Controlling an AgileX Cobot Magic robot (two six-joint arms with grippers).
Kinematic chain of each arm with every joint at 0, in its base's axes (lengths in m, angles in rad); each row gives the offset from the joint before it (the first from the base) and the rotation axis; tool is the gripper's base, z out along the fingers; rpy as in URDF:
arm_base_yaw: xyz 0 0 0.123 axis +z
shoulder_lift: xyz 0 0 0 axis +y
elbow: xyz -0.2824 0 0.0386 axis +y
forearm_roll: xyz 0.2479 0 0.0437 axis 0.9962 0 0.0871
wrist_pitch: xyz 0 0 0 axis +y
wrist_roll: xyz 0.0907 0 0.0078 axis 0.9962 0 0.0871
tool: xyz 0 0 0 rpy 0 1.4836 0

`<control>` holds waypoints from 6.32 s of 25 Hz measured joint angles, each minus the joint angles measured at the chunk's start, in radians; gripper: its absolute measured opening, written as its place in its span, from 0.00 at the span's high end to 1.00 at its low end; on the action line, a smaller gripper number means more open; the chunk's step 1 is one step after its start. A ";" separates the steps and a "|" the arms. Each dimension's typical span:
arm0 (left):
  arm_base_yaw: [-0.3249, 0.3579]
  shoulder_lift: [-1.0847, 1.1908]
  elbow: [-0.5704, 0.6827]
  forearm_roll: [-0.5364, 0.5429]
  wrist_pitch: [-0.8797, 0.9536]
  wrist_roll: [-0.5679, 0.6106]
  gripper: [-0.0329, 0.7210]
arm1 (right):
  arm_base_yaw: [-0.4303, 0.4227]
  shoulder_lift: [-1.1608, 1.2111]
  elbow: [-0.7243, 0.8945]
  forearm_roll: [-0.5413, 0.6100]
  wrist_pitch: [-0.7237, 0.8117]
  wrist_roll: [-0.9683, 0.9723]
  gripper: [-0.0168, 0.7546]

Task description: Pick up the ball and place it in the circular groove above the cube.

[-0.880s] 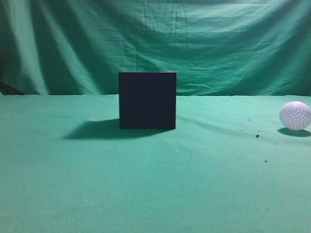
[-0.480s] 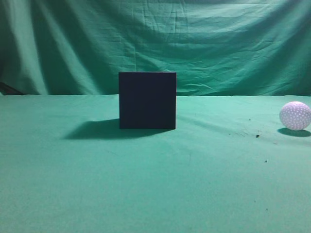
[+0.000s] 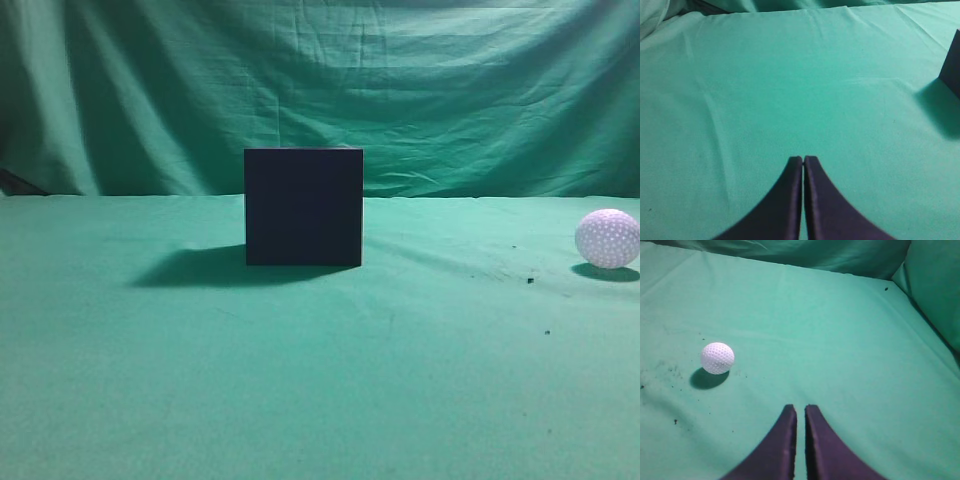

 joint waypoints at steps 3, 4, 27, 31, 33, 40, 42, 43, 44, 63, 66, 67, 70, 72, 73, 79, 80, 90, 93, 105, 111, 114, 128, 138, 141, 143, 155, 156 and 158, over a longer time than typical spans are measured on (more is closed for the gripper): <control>0.000 0.000 0.000 0.000 0.000 0.000 0.96 | 0.000 0.000 0.000 -0.006 -0.003 0.000 0.98; 0.000 0.000 0.000 0.000 0.000 0.000 0.96 | 0.000 0.000 0.000 -0.007 -0.014 0.000 0.98; 0.000 0.000 0.000 0.000 0.000 0.000 0.96 | 0.000 0.326 -0.252 0.015 -0.228 0.197 0.98; 0.000 0.000 0.000 0.000 0.000 0.000 0.96 | 0.000 0.476 -0.355 0.021 -0.144 0.242 0.98; 0.000 0.000 0.000 0.000 0.000 0.000 0.96 | 0.000 0.514 -0.365 0.015 -0.150 0.242 0.98; 0.000 0.000 0.000 0.000 0.000 0.000 0.96 | 0.000 0.610 -0.431 0.026 -0.035 0.199 0.98; 0.000 0.000 0.000 0.000 0.000 0.000 0.96 | 0.005 0.682 -0.496 0.049 0.072 0.124 0.98; 0.000 0.000 0.000 0.000 0.000 0.000 0.96 | 0.021 0.723 -0.532 0.069 0.128 0.083 0.98; 0.000 0.000 0.000 0.000 0.000 0.000 0.96 | 0.044 0.759 -0.559 0.093 0.178 0.039 0.98; 0.000 0.000 0.000 0.000 0.000 0.000 0.96 | 0.189 1.518 -0.948 0.226 0.357 -0.027 0.40; 0.000 0.000 0.000 0.000 0.000 0.000 0.96 | 0.189 1.590 -0.975 0.228 0.329 -0.036 0.19; 0.000 0.000 0.000 0.000 0.000 0.000 0.96 | 0.189 1.613 -0.982 0.230 0.321 -0.038 0.16; 0.000 0.000 0.000 0.000 0.000 0.000 0.96 | 0.189 1.680 -1.005 0.228 0.302 -0.038 0.18; 0.000 0.000 0.000 0.000 0.000 0.000 0.96 | 0.189 1.725 -1.018 0.228 0.295 -0.038 0.18; 0.000 0.000 0.000 0.000 0.000 0.000 0.96 | 0.189 1.742 -1.029 0.228 0.293 -0.040 0.18; 0.000 0.000 0.000 0.000 0.000 0.000 0.96 | 0.189 1.814 -1.066 0.228 0.275 -0.040 0.33; 0.000 0.000 0.000 0.000 0.000 0.000 0.96 | 0.189 1.816 -1.067 0.230 0.274 -0.040 0.38; 0.000 0.000 0.000 0.000 0.000 0.000 0.96 | 0.216 1.800 -1.224 0.263 0.415 -0.047 0.57; 0.000 0.000 0.000 0.000 0.000 0.000 0.96 | 0.281 1.774 -1.331 0.271 0.442 -0.064 0.57; 0.000 0.000 0.000 0.000 0.000 0.000 0.96 | 0.532 1.855 -1.466 0.297 0.297 -0.096 0.57; 0.000 0.000 0.000 0.000 0.000 0.000 0.96 | 0.532 1.911 -1.466 0.299 0.251 -0.100 0.57; 0.000 0.000 0.000 0.000 0.000 0.000 0.96 | 0.532 1.913 -1.468 0.299 0.242 -0.102 0.57; 0.000 0.000 0.000 0.000 0.000 0.000 0.96 | 0.532 1.897 -1.726 0.299 0.564 -0.146 0.37; 0.000 0.000 0.000 0.000 0.000 0.000 0.96 | 0.532 1.666 -1.813 0.292 0.837 -0.094 0.98; 0.000 0.000 0.000 0.000 0.000 0.000 0.96 | 0.532 1.564 -1.795 0.292 0.855 -0.066 0.98; 0.000 0.000 0.000 0.000 0.000 0.000 0.96 | 0.532 1.474 -1.735 0.292 0.857 -0.044 0.98; 0.000 0.000 0.000 0.000 0.000 0.000 0.96 | 0.532 0.872 -1.113 0.311 0.649 -0.015 0.98; 0.000 0.000 0.000 0.000 0.000 0.000 0.96 | 0.532 0.819 -1.069 0.315 0.636 -0.015 0.98; 0.000 0.000 0.000 0.000 0.000 0.000 0.96 | 0.532 0.722 -1.003 0.319 0.625 -0.015 0.98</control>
